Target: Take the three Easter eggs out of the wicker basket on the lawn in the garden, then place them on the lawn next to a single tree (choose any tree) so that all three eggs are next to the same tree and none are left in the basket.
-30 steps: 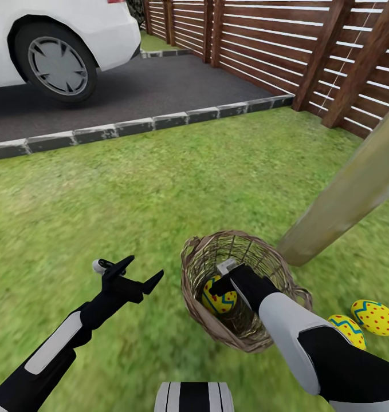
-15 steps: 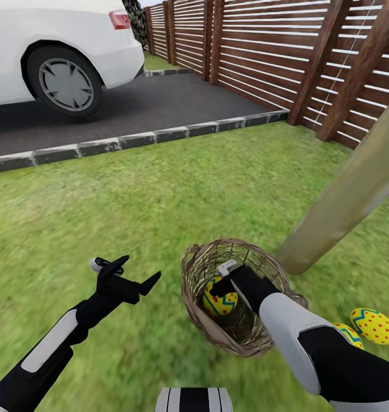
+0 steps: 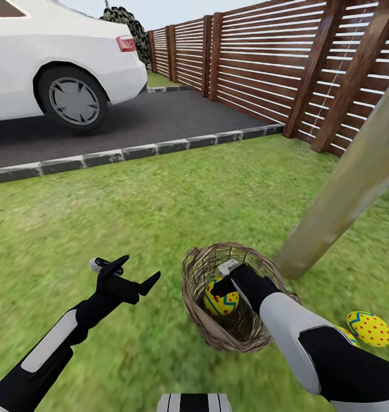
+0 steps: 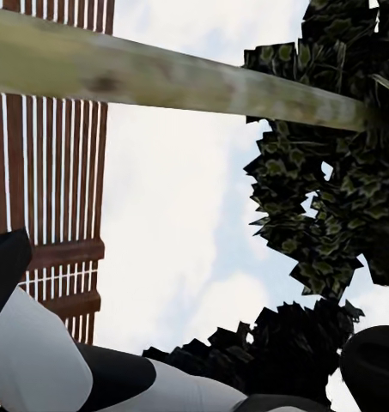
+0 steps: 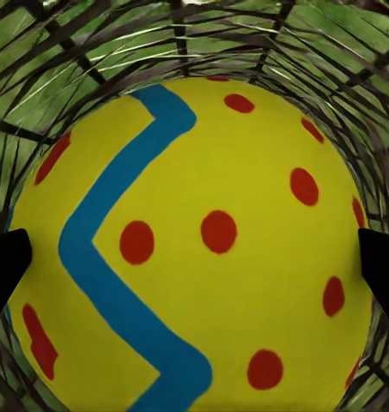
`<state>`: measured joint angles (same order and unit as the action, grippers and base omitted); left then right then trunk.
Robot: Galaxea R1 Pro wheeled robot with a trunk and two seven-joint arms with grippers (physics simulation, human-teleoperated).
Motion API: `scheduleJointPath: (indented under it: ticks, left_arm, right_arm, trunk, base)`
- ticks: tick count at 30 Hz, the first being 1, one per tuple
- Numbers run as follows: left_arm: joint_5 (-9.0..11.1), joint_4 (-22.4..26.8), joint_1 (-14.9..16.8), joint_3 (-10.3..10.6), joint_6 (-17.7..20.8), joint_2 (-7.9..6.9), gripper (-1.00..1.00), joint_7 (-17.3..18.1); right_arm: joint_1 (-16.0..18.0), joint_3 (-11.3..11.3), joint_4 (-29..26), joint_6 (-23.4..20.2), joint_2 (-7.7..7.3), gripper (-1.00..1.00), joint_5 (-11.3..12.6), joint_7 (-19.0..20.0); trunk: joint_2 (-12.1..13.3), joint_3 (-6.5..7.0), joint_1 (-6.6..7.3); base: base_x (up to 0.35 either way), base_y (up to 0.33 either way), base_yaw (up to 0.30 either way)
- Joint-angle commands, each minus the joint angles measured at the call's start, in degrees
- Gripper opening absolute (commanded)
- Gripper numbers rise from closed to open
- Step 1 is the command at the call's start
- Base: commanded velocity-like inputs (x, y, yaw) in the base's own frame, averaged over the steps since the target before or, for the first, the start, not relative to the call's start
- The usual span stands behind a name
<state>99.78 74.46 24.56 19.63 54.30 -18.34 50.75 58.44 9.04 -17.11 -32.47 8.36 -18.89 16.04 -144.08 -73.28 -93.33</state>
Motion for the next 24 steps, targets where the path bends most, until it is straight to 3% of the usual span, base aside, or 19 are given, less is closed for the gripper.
scheduleJointPath:
  ticks: [1,6,15,18,24]
  left_arm:
    - [0.2,0.0,0.0,0.1,0.2,-0.04,1.0,0.1]
    - [0.2,0.1,0.0,0.1,0.2,-0.03,1.0,0.1]
    - [0.2,0.0,0.0,0.1,0.3,-0.05,1.0,0.1]
    - [0.2,-0.2,0.0,0.1,0.3,-0.03,1.0,0.1]
    - [0.2,-0.1,0.0,0.1,0.3,-0.03,1.0,0.1]
  right_arm:
    - [0.0,0.1,-0.1,-0.3,-0.05,-1.0,-0.6,0.4]
    - [0.0,0.2,0.5,-0.3,-0.15,-1.0,-0.5,0.4]
    - [0.0,0.3,0.6,-0.3,-1.26,-1.0,-0.6,0.4]
    - [0.0,0.3,0.6,-0.3,-2.15,-1.0,-0.6,0.4]
    - [0.0,0.3,0.7,-0.3,-2.57,-1.0,-0.6,0.5]
  trunk:
    - [0.0,0.19,0.03]
    - [0.1,1.29,0.16]
    - [0.2,3.29,0.39]
    - [0.2,3.95,0.47]
    - [0.3,5.28,0.63]
  base:
    - [0.0,0.0,0.0]
    - [-0.008,0.0,0.0]
    - [-0.165,0.0,0.0]
    - [-0.022,0.0,0.0]
    - [-0.001,0.0,0.0]
